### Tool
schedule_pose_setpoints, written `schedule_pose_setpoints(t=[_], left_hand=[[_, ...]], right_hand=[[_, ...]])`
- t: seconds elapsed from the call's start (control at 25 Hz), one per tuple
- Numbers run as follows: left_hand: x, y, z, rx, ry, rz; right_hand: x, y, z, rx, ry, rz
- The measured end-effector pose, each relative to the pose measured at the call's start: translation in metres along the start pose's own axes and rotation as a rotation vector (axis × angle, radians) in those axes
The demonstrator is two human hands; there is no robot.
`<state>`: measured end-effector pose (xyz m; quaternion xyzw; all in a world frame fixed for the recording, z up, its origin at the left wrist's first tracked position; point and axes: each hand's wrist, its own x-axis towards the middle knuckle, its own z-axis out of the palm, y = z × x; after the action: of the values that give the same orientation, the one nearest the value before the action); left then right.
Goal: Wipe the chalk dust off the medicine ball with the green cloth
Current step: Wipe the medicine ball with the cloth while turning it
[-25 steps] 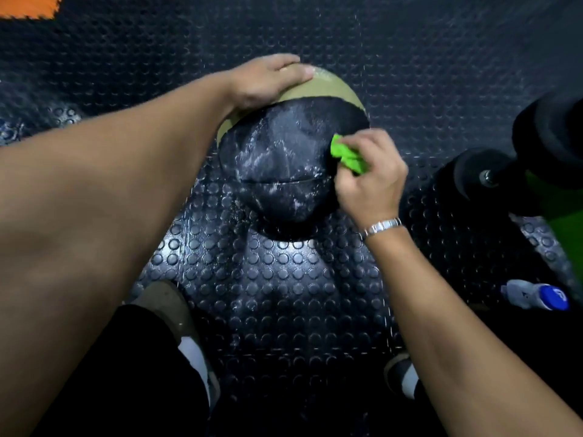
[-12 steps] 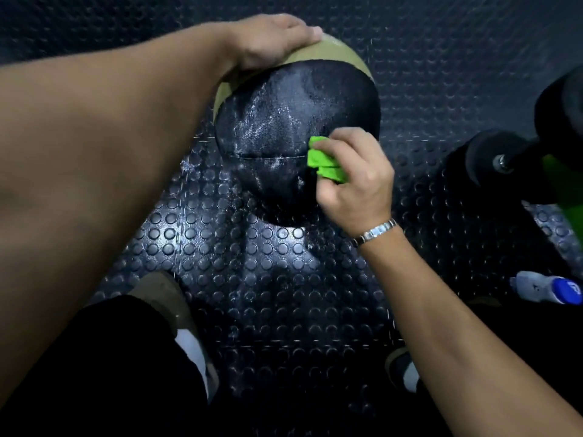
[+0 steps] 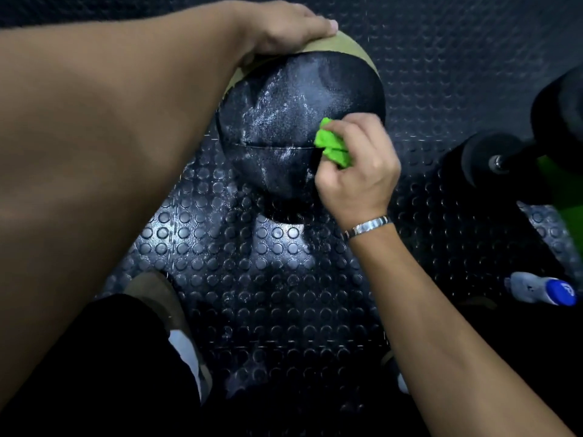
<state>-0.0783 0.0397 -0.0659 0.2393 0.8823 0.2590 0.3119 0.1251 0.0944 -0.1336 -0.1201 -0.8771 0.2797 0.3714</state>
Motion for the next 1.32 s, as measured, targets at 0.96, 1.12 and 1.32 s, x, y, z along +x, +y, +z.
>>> schedule_pose_setpoints(t=[0.96,1.12,1.32], left_hand=[[0.003,-0.026,-0.007,0.037,0.024,0.045],[0.005,-0.026,-0.007,-0.003,0.012,0.043],[0.003,-0.024,-0.005,-0.059,-0.011,0.019]], right_hand=[[0.051,-0.012,0.001,-0.217,-0.118,-0.052],[0.052,-0.041,0.019,-0.259,-0.238,-0.127],[0.074,-0.029,0.011,-0.301,-0.167,-0.042]])
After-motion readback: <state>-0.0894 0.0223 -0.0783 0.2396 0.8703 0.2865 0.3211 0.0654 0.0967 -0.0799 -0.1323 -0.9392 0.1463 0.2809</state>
